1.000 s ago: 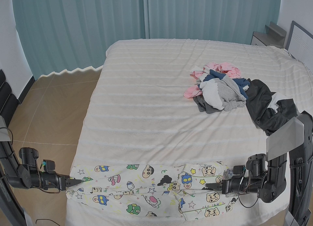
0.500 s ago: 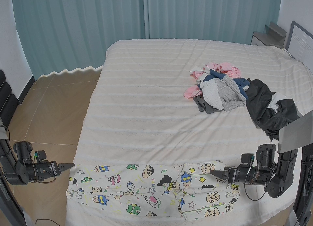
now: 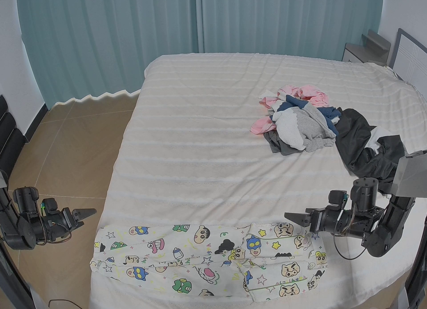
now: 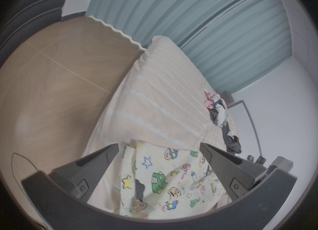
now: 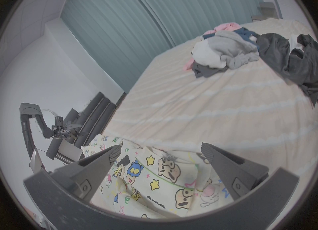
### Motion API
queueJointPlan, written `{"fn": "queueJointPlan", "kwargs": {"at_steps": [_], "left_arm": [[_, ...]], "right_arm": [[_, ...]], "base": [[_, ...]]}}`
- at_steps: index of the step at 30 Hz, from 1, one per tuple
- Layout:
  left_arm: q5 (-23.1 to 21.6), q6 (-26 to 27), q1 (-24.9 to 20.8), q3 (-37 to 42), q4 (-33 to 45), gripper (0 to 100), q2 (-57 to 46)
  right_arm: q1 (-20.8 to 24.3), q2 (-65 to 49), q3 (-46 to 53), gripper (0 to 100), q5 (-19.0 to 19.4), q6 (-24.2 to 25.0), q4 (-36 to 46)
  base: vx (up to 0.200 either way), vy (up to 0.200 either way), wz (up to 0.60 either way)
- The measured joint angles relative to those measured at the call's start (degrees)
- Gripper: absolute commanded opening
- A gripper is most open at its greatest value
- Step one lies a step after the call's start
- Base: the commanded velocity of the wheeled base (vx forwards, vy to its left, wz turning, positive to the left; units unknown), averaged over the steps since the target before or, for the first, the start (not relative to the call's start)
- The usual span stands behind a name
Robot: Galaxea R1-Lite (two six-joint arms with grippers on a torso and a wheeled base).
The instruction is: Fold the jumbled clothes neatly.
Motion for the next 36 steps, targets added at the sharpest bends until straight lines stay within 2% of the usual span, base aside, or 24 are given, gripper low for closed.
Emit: {"fn": "queueJointPlan", "kwargs": {"at_steps": [5, 9, 13, 18, 36], "left_arm": [[-5.1, 1.5, 0.5, 2.71, -1.01, 100, 1.33], [-7.69, 7.77, 1.43, 5.35, -3.34, 100, 4.11], [-8.94, 15.3, 2.32, 8.16, -6.22, 100, 8.13], [-9.58, 18.54, 3.23, 10.23, -8.42, 100, 12.0], [-9.7, 18.81, 3.58, 10.89, -8.57, 100, 14.88]], "right_arm": [[6.14, -1.04, -9.59, 100, -6.51, -0.07, 16.25], [12.57, 0.21, -17.13, 100, -13.21, -0.95, 21.28], [16.84, 3.27, -22.55, 100, -17.05, -4.02, 23.21], [19.1, 7.59, -24.71, 100, -18.83, -8.57, 24.41], [20.61, 10.92, -24.26, 100, -18.99, -8.89, 24.16]], "base": [[0.0, 0.0, 0.0], [0.0, 0.0, 0.0], [0.0, 0.0, 0.0], [0.0, 0.0, 0.0], [0.0, 0.0, 0.0]]}}
